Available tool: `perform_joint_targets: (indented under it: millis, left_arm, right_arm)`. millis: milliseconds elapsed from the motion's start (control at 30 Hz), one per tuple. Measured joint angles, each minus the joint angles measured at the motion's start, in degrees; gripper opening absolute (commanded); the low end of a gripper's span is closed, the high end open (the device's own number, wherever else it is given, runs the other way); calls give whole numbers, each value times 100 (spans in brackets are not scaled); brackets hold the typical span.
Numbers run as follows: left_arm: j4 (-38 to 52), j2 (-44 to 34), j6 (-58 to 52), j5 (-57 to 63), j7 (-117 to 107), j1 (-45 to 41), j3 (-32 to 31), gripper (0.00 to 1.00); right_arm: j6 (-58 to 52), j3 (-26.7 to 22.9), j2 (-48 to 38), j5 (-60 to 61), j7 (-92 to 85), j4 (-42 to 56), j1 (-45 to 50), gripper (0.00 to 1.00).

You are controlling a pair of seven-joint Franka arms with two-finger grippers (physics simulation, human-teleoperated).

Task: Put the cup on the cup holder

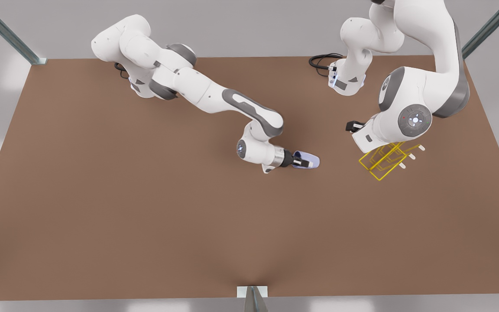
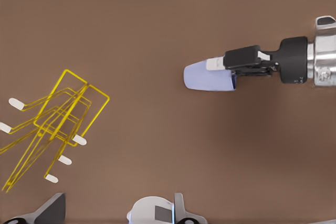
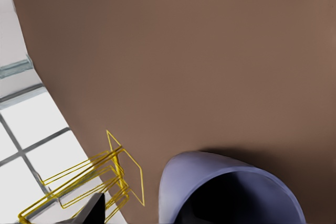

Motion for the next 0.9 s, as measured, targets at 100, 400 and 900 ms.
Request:
perform_joint_targets:
  millis: [100, 400, 900]
  left_arm:
    - [1, 24, -1, 3, -2, -3, 3, 100]
    - [158, 701, 116, 47, -391, -529, 15, 100]
    - [-2335, 855, 4542, -712, -6329, -883, -95, 100]
  right_arm:
    - [-15, 55, -671, -2, 49, -1109, -543, 100]
    - [-798, -794, -4578, -673, -245, -4288, -3033, 100]
    - [-6540, -1828, -4988, -5612, -1434, -1720, -4608, 100]
